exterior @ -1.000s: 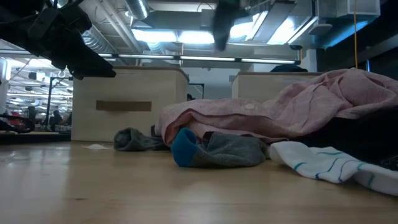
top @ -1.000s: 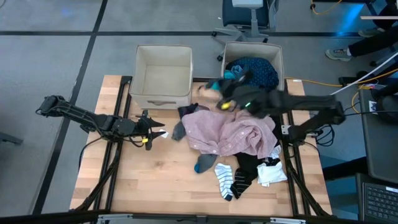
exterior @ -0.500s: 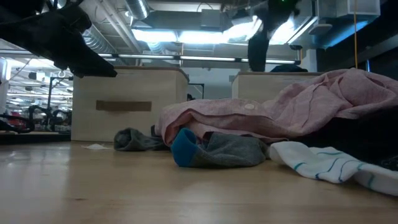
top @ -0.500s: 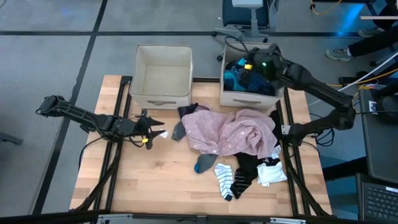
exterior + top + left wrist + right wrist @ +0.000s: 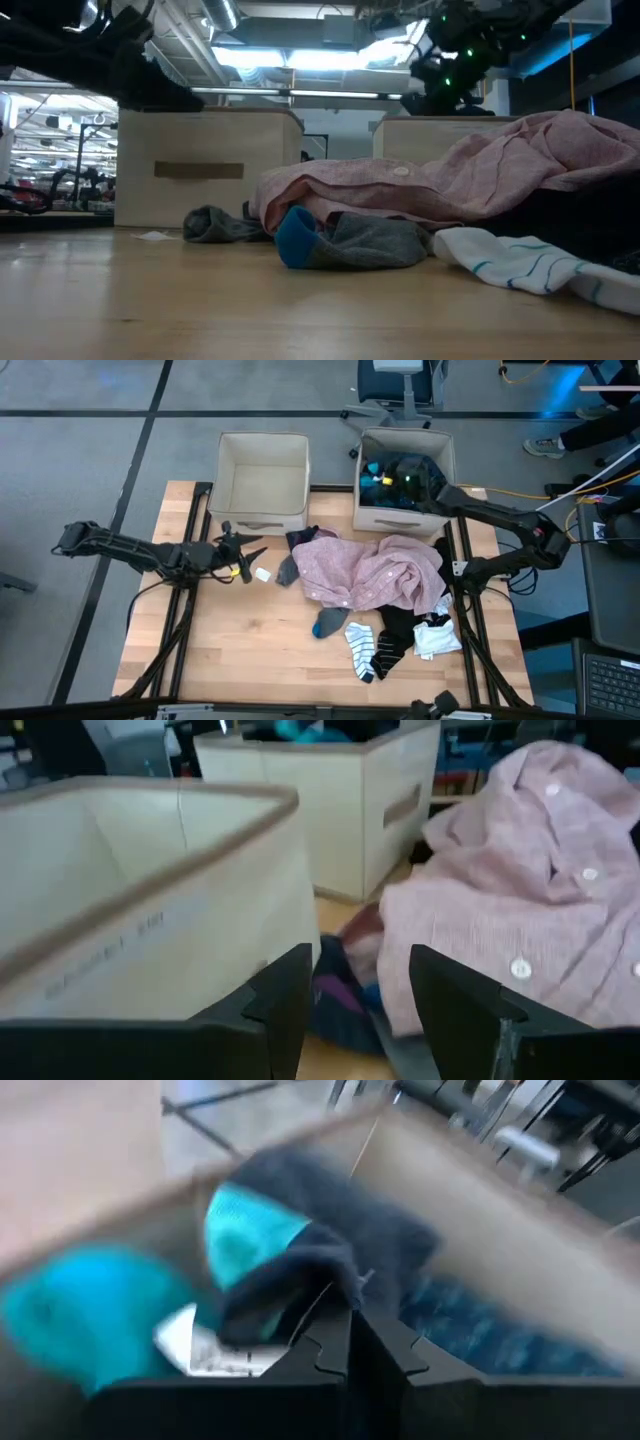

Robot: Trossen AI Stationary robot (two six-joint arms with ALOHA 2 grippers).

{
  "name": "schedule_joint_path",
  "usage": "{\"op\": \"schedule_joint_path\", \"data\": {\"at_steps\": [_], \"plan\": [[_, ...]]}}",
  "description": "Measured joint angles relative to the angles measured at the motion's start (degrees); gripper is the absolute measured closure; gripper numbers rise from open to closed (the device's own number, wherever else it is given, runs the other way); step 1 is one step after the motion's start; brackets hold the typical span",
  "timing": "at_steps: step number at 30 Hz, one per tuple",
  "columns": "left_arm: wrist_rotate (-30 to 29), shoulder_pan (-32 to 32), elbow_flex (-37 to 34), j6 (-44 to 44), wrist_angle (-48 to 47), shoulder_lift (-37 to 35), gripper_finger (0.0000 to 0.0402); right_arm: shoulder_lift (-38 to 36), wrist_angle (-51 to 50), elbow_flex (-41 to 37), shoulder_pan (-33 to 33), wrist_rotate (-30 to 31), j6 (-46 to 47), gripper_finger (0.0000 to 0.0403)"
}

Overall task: Sort clothes
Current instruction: Put the bottom blue sock into the right laundry organizer

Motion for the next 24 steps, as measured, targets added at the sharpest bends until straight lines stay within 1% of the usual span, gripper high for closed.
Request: {"op": "schedule_joint_path", "data": {"at_steps": [3,5,11,15,18,21,24], "plan": [[2.6,2.3,0.0,3.4,4.2,0.0,0.0240,-0.4,2.3,-4.3,1.9,2.2,0.6,0.0389],[3.2,3.5,0.0,5.7,6.5,0.0,0.0240,-0.4,4.7,-6.3,3.1,3.0,0.6,0.0389],[3.5,8.4,0.0,12.8,12.0,0.0,0.0240,-0.4,6.1,-7.2,3.9,2.6,0.5,0.0389],[4.2,11.7,0.0,13.2,13.1,0.0,0.0240,-0.4,6.5,-7.2,3.8,2.5,0.5,0.0388],[8.2,14.0,0.0,11.6,11.1,0.0,0.0240,-0.4,6.6,-7.2,3.3,3.0,2.0,0.0384],[14.6,16.1,0.0,10.5,9.1,0.0,0.0240,-0.4,6.6,-7.2,2.9,3.5,1.7,0.0357],[18.9,17.4,0.0,10.5,8.6,0.0,0.0240,-0.5,6.6,-7.2,3.1,3.6,0.4,0.0311]]}}
